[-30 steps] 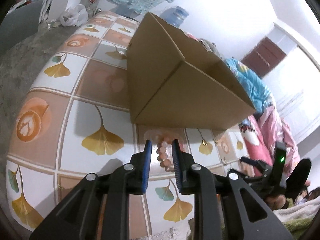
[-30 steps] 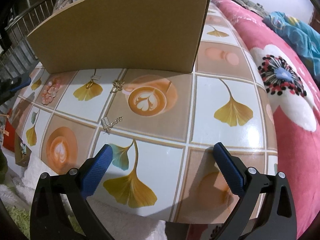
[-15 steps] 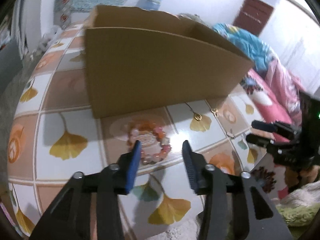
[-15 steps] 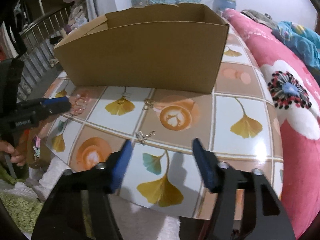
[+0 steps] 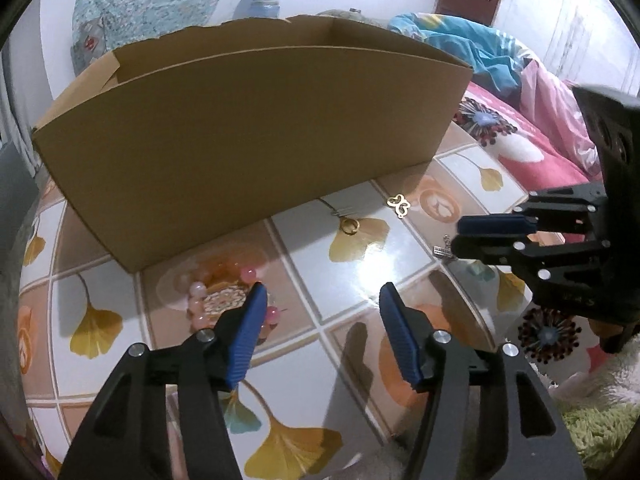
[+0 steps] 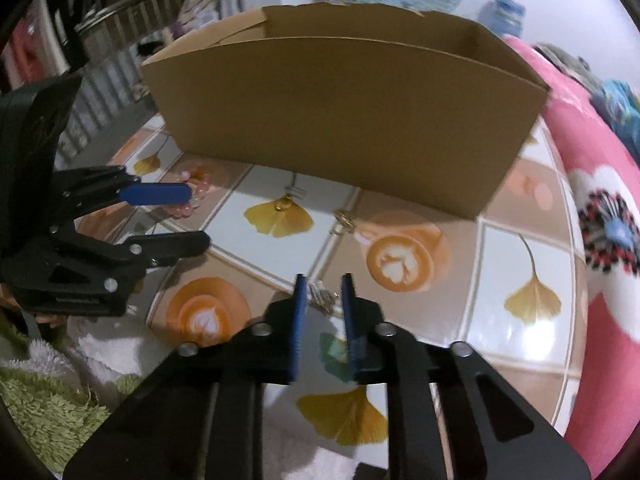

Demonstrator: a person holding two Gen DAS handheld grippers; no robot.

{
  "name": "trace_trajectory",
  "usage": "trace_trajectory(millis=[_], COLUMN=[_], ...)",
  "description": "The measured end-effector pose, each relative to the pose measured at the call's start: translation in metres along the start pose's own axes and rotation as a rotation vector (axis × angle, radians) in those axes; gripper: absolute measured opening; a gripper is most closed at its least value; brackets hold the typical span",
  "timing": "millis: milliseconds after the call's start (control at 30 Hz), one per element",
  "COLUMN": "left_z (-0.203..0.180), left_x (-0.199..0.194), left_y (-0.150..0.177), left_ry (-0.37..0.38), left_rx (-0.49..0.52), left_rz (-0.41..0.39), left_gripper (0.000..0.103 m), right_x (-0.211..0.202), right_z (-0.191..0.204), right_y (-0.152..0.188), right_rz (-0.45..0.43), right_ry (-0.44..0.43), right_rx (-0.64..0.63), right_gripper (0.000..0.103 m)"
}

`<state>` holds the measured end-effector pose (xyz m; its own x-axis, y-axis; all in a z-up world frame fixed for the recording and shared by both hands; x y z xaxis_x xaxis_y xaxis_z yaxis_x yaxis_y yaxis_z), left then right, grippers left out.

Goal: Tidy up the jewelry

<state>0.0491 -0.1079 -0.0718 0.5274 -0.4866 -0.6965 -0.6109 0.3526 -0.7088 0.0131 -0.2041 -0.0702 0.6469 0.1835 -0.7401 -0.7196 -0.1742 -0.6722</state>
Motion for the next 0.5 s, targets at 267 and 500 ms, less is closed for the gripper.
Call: trace_trajectory(millis=[267, 500], left_z=[-0.009, -0.015], left_x=[0.005, 0.008], left_y=[-0.001, -0.001], left_ry=[-0.004, 0.013], left_rx=[0.043, 0.049], left_rz=[-0.003, 0.002], left_gripper=[0.058, 0.058], right_x=[0.013, 0.020], right_z=[0.008, 0.016], right_y=[0.002, 0.004], right_rz=[0.045, 0.073], right_ry=[0.008, 0.017], right_rx=[-0.094, -0.156], right_gripper=[0.013, 0.007])
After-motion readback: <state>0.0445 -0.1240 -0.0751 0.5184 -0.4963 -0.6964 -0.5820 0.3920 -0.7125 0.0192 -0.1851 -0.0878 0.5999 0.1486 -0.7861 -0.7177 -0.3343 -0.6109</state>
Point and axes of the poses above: each gripper's, at about its wrist camera, not at the fingertips, and x roughly the way its jaws point, z to its left, y to its underside, the point moved 4 cm from there along x, roughly the way its jaws point, and after that the axes turned 8 degrees about -z, right-handed, at the moved point
